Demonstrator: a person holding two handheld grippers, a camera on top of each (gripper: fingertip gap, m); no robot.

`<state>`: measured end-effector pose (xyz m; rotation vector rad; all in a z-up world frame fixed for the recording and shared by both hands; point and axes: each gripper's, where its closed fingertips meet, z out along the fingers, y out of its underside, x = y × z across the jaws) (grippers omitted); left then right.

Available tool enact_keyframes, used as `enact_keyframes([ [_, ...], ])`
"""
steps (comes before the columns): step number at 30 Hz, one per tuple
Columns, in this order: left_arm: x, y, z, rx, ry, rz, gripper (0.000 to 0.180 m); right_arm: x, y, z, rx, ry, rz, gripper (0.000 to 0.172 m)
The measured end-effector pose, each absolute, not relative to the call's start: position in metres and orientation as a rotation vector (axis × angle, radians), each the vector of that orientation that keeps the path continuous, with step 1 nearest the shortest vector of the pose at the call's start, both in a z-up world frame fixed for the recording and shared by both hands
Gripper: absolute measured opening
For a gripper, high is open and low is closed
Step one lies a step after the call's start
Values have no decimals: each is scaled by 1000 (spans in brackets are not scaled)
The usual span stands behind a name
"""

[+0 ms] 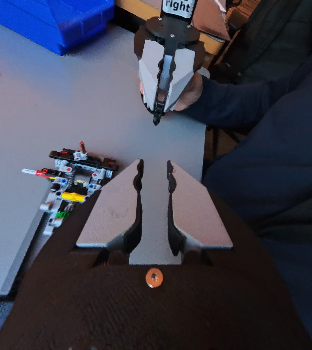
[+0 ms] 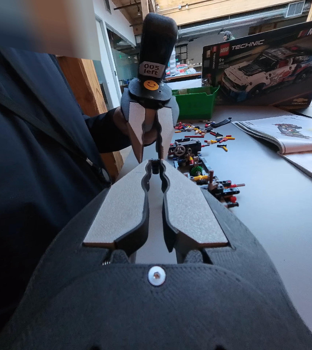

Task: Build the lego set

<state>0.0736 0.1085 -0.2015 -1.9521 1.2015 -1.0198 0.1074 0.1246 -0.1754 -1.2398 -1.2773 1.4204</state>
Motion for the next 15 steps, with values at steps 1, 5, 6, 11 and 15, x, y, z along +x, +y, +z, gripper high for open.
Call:
enact_keyframes([
  [1, 77, 107, -207, -1966, 1221, -1018, 23, 109, 123, -178, -1246, -1273, 1423, 5],
  [5, 54, 112, -233, -2046, 1272, -823, 18, 116, 127, -199, -1348, -1320, 1324, 5],
  [6, 48, 112, -235, -2067, 1256, -831, 18, 117, 129, -202, -1357, -1327, 1301, 5],
  [11, 60, 103, -224, -2062, 1166, -1078, 26, 110, 120, -197, -1326, -1331, 1374, 5],
  [15, 88, 94, -226, -2016, 1220, -1140, 26, 99, 110, -202, -1324, -1387, 1353, 5],
])
